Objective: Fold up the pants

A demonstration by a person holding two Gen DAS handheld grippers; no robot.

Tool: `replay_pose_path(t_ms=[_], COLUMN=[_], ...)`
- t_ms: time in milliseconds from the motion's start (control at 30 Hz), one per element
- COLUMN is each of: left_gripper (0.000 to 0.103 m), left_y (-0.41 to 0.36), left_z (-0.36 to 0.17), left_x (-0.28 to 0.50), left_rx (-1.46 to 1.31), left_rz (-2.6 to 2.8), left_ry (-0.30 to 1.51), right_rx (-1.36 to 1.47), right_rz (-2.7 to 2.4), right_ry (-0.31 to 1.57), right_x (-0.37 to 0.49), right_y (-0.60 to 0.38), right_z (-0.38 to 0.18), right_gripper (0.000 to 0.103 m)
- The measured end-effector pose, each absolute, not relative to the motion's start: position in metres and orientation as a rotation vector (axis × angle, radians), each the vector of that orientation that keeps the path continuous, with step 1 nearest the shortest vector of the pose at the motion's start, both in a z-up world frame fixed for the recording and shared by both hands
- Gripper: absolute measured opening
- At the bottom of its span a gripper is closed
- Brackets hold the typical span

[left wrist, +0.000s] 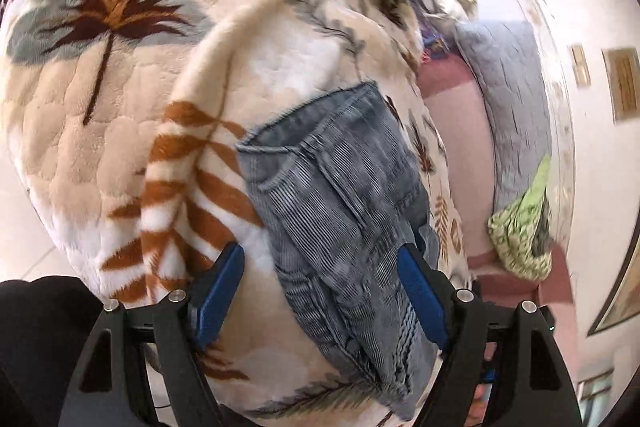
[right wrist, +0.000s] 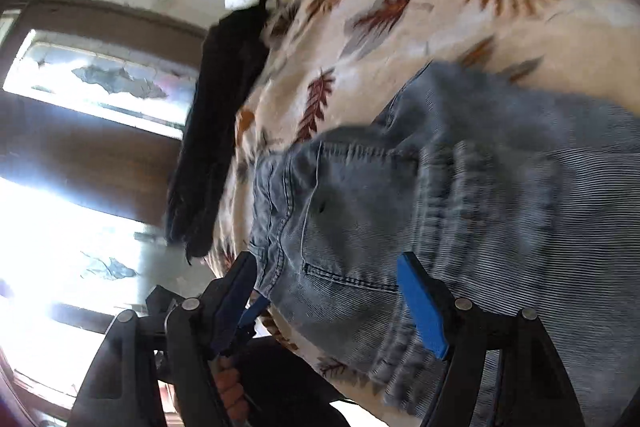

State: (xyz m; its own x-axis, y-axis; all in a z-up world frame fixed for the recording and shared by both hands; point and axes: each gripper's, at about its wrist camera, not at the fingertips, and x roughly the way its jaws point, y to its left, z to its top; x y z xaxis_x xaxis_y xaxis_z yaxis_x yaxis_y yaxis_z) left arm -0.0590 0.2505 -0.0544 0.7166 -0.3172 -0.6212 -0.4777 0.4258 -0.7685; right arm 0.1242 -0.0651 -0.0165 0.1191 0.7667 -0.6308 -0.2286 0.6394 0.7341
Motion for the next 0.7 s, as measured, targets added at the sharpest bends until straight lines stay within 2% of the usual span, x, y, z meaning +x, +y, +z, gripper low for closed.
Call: replay_pose_path(t_ms=[167, 400, 467, 500, 533, 633, 700], left_gripper=[0.079, 0.079, 0.065, 0.046, 0.032, 0.027, 0.024], left_y=[0.260, 0.260, 0.256, 0.255, 0.255, 0.259, 0.259], left_z=[-0.054, -0.053, -0.051, -0.051, -0.054, -0.059, -0.059], left_x=[-0.044, -0.031, -0.028, -0.026, -0.024, -0.027, -0.028], left_rx=[-1.185, -1.146, -1.114, -1.100, -1.104, -1.113, -1.103], left_rz=[0.113, 0.110, 0.134, 0.149, 0.157, 0.159, 0.161], left_ry=[0.799, 0.784, 0.789, 0.802, 0.821, 0.823, 0.820], right_rx=[0.574, 0.575, 0.588, 0.589, 0.602, 0.580, 0.562], right_rz=[0.777, 0.731, 0.722, 0.716, 0.702, 0.714, 0.692], right_ry=[1.352, 1.361, 1.371, 1.385, 1.403, 1.368, 1.388], right_x=[0.131, 0.136, 0.139, 0.140, 0.141, 0.141, 0.142], right_y=[-0.045, -0.038, -0.034, -0.034, -0.035, -0.035, -0.034], right_z=[-0.051, -0.057, -0.064, -0.062, -0.058, -0.047, -0.063], right_gripper=[0.075, 0.078, 0.078, 0.078, 0.078, 0.079, 0.083])
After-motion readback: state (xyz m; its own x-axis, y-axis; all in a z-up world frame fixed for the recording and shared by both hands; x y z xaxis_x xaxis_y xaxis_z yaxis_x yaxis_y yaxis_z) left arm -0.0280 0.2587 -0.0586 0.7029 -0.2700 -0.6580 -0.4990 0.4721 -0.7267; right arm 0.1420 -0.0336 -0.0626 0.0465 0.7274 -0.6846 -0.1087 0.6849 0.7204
